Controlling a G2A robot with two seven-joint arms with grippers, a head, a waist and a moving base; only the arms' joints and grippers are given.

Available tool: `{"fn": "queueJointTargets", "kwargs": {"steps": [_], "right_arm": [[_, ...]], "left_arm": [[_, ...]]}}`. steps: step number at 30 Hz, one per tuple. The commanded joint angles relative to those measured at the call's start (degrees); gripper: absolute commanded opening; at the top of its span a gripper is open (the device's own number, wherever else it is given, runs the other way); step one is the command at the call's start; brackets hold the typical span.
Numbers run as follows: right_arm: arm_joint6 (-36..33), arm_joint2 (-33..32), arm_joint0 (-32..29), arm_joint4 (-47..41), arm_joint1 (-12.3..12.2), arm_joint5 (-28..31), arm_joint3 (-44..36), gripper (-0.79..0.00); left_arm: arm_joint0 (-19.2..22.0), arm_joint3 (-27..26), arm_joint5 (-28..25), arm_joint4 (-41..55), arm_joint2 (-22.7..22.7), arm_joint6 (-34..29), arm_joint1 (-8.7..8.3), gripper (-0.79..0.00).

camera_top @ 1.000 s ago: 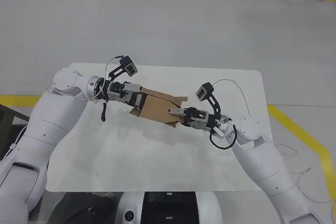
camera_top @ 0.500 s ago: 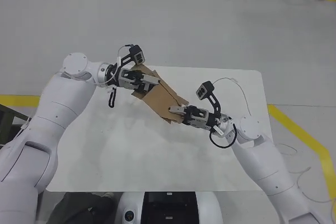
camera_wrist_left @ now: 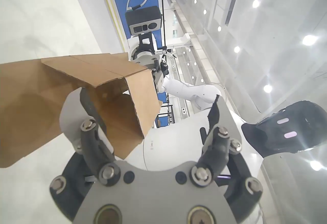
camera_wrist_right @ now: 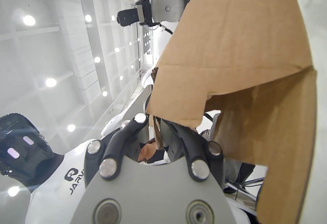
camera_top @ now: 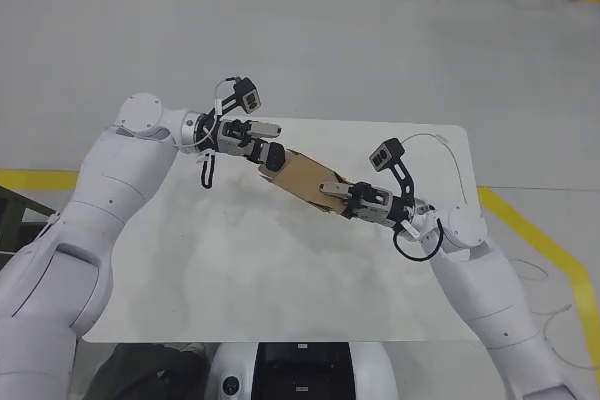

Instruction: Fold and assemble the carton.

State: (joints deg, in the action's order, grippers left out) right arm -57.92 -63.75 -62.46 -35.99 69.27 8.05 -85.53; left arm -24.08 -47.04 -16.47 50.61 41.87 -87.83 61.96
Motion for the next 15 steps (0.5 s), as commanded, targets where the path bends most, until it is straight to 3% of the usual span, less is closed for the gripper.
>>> {"fn": "queueJointTargets", "kwargs": {"steps": [1,15], "right_arm": [[-1.79,-0.57,0.14,-0.45,-0.16,-0.21,0.23,-0.785],[-7.94,-5.03,0.02,1.19,-1.40,2.17,0.67,-0.785]], "left_arm": [[-0.13,0.08,-0.22,-0.31,0.28,0.24,0.14,0.000],[-0.99,0.17,-1.30,0.00,2.10,1.31,0.45,0.000]]}}
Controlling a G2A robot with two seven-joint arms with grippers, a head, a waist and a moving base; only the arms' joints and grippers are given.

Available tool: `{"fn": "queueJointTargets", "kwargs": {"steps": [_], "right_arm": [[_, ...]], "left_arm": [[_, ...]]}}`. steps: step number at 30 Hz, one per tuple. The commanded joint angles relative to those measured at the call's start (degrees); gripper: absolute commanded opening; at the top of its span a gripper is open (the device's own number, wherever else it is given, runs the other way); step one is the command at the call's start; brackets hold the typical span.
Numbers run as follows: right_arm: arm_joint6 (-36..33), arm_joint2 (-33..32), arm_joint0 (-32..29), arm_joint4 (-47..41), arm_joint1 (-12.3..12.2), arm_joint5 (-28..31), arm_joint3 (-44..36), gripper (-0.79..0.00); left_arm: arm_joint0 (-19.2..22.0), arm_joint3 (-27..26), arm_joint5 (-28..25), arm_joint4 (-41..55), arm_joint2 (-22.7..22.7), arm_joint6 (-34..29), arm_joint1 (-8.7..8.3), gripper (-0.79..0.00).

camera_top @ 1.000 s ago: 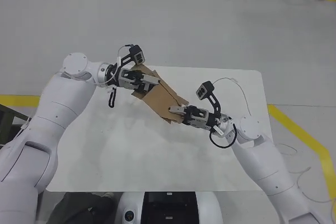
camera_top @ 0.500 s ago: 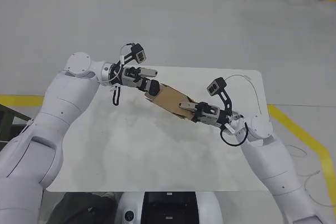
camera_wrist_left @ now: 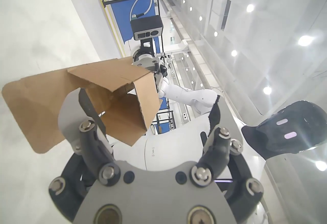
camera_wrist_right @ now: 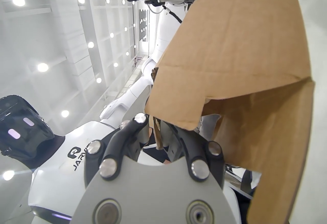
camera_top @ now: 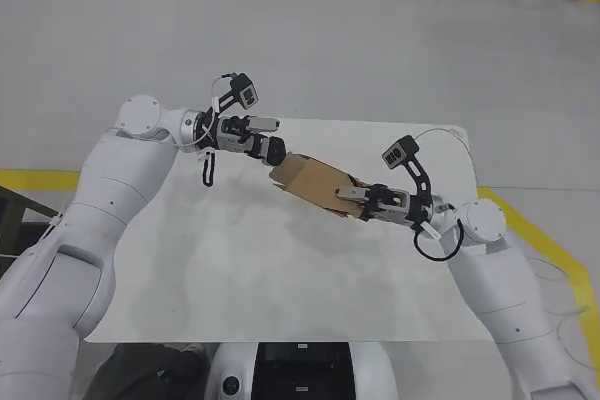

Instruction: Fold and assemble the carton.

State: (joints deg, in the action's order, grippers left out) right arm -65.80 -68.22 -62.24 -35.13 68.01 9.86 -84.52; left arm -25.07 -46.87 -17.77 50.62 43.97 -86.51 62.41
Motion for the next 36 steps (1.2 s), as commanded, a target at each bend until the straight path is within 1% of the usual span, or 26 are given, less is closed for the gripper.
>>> {"fn": "queueJointTargets", "kwargs": {"steps": [1,10,12,13,14,18,23,26,36], "right_arm": [[-0.01,-0.98,-0.43,0.52,-0.23,0.68,-0.65,-0.785],[0.33,-0.97,-0.52,0.60,-0.23,0.62,-0.74,-0.785],[1.00,-0.62,-0.86,1.13,-0.24,-0.26,-1.88,-0.785],[0.52,-0.53,-0.86,0.96,-0.27,-0.53,-2.26,-0.785],[-0.22,-0.50,-0.83,0.28,-0.28,-0.79,-2.33,-0.785],[-4.48,-0.70,0.00,-1.95,-0.42,-1.03,-1.13,-0.785],[-7.79,-0.46,0.87,-3.25,-0.50,-0.73,0.74,-0.785],[-8.19,-0.52,0.64,-3.93,-0.51,0.42,1.12,-0.785],[-8.19,-0.52,0.64,-3.93,-0.51,0.42,1.12,-0.785]], "left_arm": [[0.00,0.00,0.00,0.00,0.00,-0.01,0.00,0.000],[0.00,0.00,0.00,0.00,0.00,-0.01,0.00,0.000],[-1.25,-1.12,0.16,-1.63,-0.09,2.23,-0.11,0.000],[-3.35,-0.18,-1.87,-2.48,0.17,1.87,-0.48,0.000],[-4.15,-1.05,-2.13,-2.77,0.75,2.13,-0.78,0.000],[-6.51,-4.55,-0.08,-3.99,3.30,0.07,-2.25,0.000],[-10.08,-7.26,1.16,-3.28,8.45,-1.17,-4.43,0.000],[-10.32,-7.43,1.10,-3.22,8.81,-1.11,-4.56,0.000],[-10.32,-7.43,1.10,-3.22,8.81,-1.11,-4.56,0.000]]}}
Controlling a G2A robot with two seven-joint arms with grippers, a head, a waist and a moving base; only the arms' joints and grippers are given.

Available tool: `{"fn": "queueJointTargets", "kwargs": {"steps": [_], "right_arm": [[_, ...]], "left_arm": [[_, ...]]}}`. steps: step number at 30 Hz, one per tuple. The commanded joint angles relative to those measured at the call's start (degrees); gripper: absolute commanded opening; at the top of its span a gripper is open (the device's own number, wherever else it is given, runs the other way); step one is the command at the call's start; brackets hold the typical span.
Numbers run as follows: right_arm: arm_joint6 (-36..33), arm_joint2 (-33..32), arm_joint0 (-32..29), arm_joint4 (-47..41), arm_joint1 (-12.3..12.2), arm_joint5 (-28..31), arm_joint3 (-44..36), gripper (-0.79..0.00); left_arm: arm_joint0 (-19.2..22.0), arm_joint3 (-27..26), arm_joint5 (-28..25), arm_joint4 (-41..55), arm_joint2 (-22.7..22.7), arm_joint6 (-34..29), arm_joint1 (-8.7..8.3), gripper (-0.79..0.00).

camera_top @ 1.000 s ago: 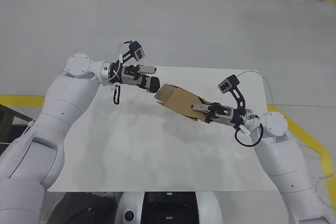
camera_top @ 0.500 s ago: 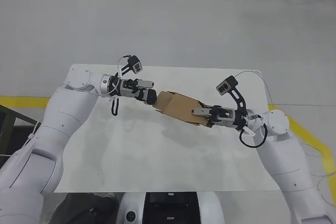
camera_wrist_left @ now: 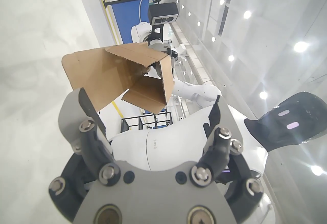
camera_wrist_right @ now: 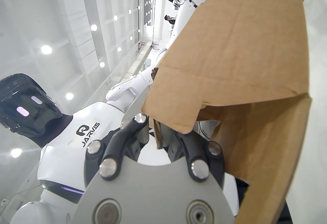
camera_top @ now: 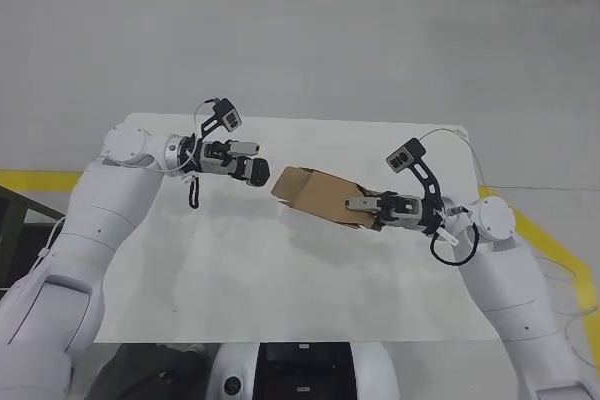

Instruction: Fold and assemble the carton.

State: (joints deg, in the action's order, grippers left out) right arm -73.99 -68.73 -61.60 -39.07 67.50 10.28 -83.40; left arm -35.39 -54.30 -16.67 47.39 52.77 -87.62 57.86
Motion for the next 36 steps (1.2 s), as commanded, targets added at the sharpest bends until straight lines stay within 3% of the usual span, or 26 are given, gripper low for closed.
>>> {"fn": "queueJointTargets", "kwargs": {"steps": [1,10,17,23,36], "right_arm": [[0.00,0.00,0.00,0.00,0.00,0.00,0.00,-0.785],[0.00,0.00,0.00,0.00,0.00,0.00,0.00,-0.785],[0.00,0.00,0.00,0.00,0.00,0.00,0.00,-0.785],[-0.32,2.56,0.11,-0.65,0.39,-0.49,-1.30,-0.785],[-1.66,7.34,3.61,-4.14,1.85,3.62,3.68,-0.785]], "left_arm": [[-0.42,-0.95,0.30,-0.49,0.01,1.29,0.00,0.000],[-3.53,-9.73,4.68,-2.95,5.77,0.93,-2.19,0.000],[-6.51,-14.23,12.35,-0.92,8.44,-0.38,-3.84,0.000],[-6.40,-13.99,14.55,2.95,6.14,-0.38,-4.16,0.000],[-4.33,-12.00,12.48,8.15,-1.56,-0.38,-3.62,0.000]]}}
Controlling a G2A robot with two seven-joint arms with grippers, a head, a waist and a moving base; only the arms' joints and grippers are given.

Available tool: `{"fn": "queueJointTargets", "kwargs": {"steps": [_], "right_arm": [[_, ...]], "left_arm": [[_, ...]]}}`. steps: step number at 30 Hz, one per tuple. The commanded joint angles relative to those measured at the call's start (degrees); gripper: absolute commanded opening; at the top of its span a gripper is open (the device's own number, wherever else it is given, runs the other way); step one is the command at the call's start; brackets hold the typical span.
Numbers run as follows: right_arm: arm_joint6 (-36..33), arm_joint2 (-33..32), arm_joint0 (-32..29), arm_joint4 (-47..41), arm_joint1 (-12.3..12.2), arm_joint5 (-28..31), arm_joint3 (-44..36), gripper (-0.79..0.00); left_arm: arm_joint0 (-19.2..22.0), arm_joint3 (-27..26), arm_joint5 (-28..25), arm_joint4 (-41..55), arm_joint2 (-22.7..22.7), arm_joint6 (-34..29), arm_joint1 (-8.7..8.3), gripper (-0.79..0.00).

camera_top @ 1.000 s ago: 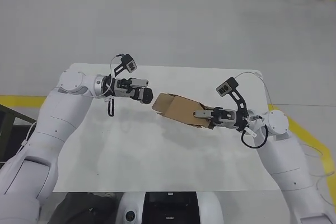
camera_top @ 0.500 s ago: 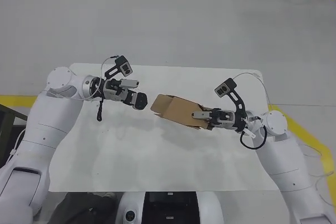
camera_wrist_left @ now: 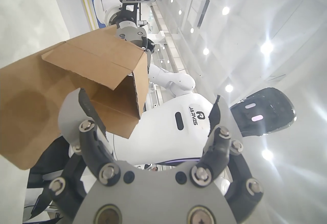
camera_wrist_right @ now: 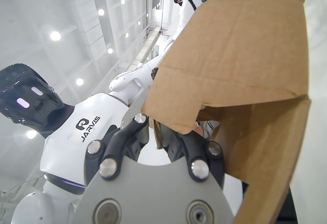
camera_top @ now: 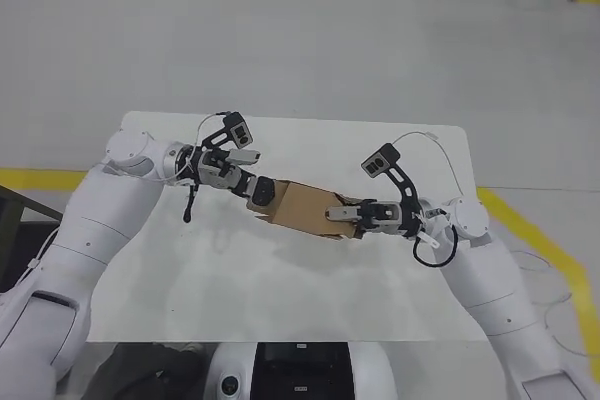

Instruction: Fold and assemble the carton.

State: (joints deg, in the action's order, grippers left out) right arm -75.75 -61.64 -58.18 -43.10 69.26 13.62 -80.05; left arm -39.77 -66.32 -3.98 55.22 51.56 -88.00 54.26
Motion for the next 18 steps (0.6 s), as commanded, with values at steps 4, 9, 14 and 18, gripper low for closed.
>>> {"fn": "queueJointTargets", "kwargs": {"steps": [4,9,14,18], "right_arm": [[1.10,1.25,0.85,-0.44,0.54,1.76,1.37,-0.785],[1.86,1.63,1.26,-0.56,0.81,2.74,2.32,-0.785],[1.07,2.44,1.42,-1.47,1.11,2.67,2.63,-0.785],[0.92,3.48,1.73,-1.95,1.49,2.85,3.13,-0.785]], "left_arm": [[0.25,-0.15,-0.86,1.65,-1.67,0.00,-0.19,0.000],[0.31,-1.12,-1.28,2.91,-2.79,0.00,-0.72,0.000],[0.12,-2.69,-1.76,5.45,-3.74,0.00,-1.37,0.000],[0.25,-3.29,-1.94,7.49,-4.66,0.00,-1.78,0.000]]}}
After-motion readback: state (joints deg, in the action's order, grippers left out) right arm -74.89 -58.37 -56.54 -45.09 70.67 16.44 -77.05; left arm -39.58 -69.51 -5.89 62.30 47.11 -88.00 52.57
